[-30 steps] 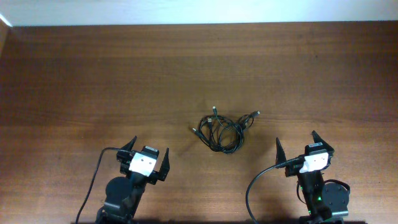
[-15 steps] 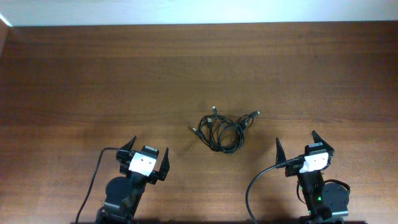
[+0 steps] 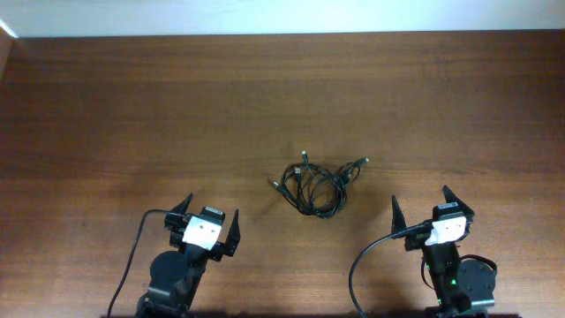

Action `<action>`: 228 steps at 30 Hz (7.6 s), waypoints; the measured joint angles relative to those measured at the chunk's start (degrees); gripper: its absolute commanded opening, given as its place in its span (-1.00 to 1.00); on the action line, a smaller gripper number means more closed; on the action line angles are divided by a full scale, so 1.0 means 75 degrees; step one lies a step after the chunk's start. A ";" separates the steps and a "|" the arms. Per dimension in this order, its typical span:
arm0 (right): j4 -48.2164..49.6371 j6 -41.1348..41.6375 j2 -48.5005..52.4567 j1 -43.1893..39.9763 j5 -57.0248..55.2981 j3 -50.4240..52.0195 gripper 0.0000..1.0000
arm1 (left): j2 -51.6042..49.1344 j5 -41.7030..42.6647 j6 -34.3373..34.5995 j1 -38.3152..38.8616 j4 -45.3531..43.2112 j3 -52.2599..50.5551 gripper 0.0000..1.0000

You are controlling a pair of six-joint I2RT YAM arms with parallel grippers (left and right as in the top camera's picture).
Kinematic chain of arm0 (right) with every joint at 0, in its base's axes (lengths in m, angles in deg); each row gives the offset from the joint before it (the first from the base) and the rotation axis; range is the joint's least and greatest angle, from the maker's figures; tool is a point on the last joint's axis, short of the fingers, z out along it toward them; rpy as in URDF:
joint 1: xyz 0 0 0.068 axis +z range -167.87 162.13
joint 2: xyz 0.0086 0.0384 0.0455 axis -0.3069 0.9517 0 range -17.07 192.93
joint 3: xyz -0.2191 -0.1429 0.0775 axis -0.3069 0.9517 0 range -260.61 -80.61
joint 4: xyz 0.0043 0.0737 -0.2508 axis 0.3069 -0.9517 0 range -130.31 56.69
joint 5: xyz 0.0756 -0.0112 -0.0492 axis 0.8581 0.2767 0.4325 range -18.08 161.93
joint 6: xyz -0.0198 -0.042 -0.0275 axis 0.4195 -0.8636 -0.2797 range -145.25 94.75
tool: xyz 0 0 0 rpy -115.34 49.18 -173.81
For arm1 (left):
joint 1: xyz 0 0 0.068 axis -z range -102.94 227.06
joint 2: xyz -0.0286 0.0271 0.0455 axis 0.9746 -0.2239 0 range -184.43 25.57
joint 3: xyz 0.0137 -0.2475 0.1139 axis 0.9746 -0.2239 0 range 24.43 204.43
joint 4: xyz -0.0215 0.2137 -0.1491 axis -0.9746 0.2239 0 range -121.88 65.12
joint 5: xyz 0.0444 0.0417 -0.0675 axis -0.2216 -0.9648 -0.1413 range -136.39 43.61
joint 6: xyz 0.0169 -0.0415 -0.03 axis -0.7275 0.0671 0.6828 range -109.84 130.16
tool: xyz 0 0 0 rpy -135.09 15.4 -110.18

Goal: Untangle cables

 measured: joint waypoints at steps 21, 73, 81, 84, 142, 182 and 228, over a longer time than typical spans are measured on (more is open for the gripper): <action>-0.2075 0.0207 0.0804 0.0000 0.0373 -0.2873 0.97 | -0.2361 0.1349 -0.0198 0.0000 0.0221 0.3547 0.98; -0.7207 0.2509 1.0564 -0.2346 0.2136 -1.0191 0.97 | -1.5320 -0.0119 0.4307 0.4686 0.5386 1.1913 -0.32; -0.7236 0.2512 1.0710 -0.2346 0.2136 -1.0191 0.97 | -1.5501 -0.0117 0.4392 0.4739 0.5237 1.1916 -1.00; -0.7239 0.2506 1.0710 -0.2346 0.2139 -1.0191 0.97 | -1.5501 -0.0140 0.4427 0.4771 0.5249 1.1934 -1.00; -0.3873 0.6030 1.3085 0.0070 0.4261 -1.0200 -0.63 | -1.4568 0.5878 0.1212 0.1603 0.6260 1.3712 -1.00; -0.5802 0.3314 1.3035 -0.1673 0.6417 -1.0203 0.62 | -1.4568 0.5965 0.2990 0.1032 0.6242 1.3819 -1.00; -0.4424 0.2623 1.2977 -0.1157 0.8017 -1.0247 0.27 | -1.4542 1.1998 0.4570 0.0417 0.1116 1.3773 -1.00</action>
